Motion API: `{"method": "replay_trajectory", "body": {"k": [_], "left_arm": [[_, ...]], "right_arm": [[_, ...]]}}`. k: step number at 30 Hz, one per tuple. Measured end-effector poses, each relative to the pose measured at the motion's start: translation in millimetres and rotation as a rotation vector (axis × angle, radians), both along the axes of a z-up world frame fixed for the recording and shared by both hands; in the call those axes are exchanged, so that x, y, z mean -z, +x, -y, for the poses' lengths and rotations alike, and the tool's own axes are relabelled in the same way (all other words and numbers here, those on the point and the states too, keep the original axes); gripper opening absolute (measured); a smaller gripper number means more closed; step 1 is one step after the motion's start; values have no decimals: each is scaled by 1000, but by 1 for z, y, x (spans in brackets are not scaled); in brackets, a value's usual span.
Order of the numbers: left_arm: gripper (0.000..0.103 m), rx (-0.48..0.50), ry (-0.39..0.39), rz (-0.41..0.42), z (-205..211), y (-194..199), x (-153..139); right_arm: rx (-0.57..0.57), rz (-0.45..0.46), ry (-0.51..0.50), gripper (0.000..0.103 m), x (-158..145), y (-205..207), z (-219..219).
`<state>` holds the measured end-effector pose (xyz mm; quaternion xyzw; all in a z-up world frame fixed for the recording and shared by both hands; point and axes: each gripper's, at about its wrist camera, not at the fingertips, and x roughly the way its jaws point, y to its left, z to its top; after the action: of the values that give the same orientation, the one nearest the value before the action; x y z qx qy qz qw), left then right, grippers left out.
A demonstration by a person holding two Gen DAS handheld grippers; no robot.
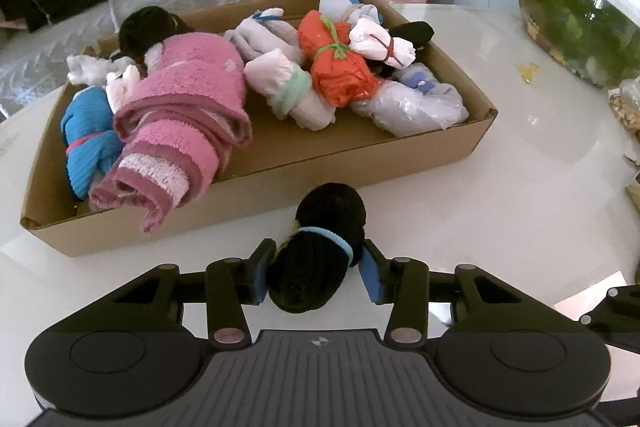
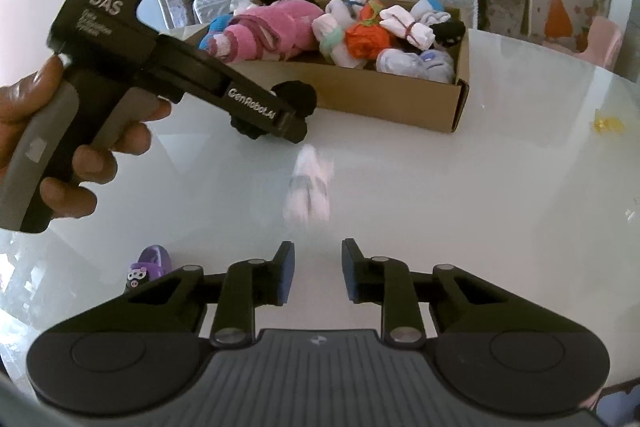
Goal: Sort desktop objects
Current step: 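Move both open tools back toward the black and white socks on the table, then grasp the black sock with blue band with the left tool while the right tool grasps the white sock, then carry both held socks into the cardboard box and open both tools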
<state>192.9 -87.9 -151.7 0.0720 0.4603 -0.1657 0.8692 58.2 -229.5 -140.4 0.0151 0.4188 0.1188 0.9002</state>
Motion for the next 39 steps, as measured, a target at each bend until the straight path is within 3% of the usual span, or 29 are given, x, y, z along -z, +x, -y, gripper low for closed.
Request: {"method": "replay_trajectory", "body": {"k": [10,16,17,20,25,33,39], "left_arm": [[52,-27,4,0,-8,3,0],[52,-23,11,5,-11,4,0],[52,-25,9,3,-12,3,0],[52,-33,7,0,-15,-1,-1],[51,-38,0,15,-18,-13,-8],[52,-43,-43,100,-37,-34,-55],[52,-115,-69,171,-62,-4,-101]], "right_arm": [[28,33,-18,37,0,9,-1],[13,40,-33,39,3,30,-6],[6,40,-35,37,2,32,-8],[2,37,-45,19,2,36,-13],[0,38,-35,18,-5,32,-12],[-1,123,24,18,-55,39,-3],[-22,185,30,18,-90,95,0]]}}
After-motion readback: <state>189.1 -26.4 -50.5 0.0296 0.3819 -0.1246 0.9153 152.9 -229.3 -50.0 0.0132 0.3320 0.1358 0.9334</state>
